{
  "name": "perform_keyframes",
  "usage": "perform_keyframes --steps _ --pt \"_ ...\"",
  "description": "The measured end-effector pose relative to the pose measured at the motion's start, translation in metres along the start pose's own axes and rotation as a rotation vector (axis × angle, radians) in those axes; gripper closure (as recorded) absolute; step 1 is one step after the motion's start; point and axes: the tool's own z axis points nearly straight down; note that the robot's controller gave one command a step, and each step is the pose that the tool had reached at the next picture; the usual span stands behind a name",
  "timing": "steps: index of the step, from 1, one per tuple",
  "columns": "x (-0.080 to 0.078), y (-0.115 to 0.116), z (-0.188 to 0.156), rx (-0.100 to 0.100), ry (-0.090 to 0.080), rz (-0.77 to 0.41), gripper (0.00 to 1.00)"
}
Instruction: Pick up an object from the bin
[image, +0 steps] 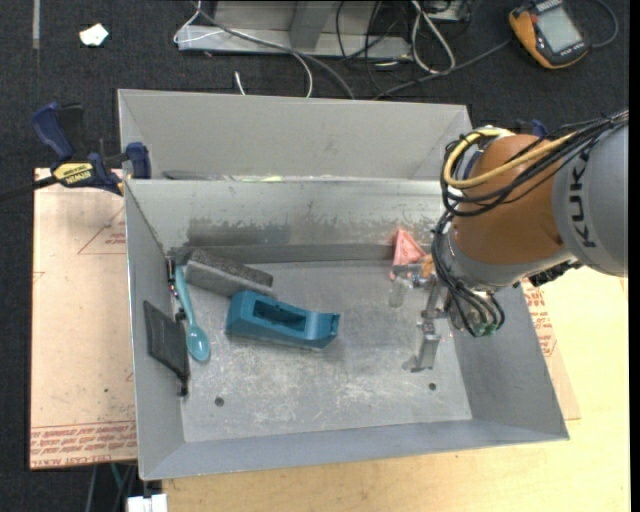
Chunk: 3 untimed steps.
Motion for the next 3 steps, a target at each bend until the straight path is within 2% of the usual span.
perform_keyframes --steps 1,2,3 --pt "-0.002 0.0 -0.005 0.001 -0.008 -0.002 0.0" --pt "-0.026 0.085 0.06 -0.001 -0.01 0.005 0.0" --pt "-0.027 0.11 0.066 0.0 -0.009 -0.006 0.0"
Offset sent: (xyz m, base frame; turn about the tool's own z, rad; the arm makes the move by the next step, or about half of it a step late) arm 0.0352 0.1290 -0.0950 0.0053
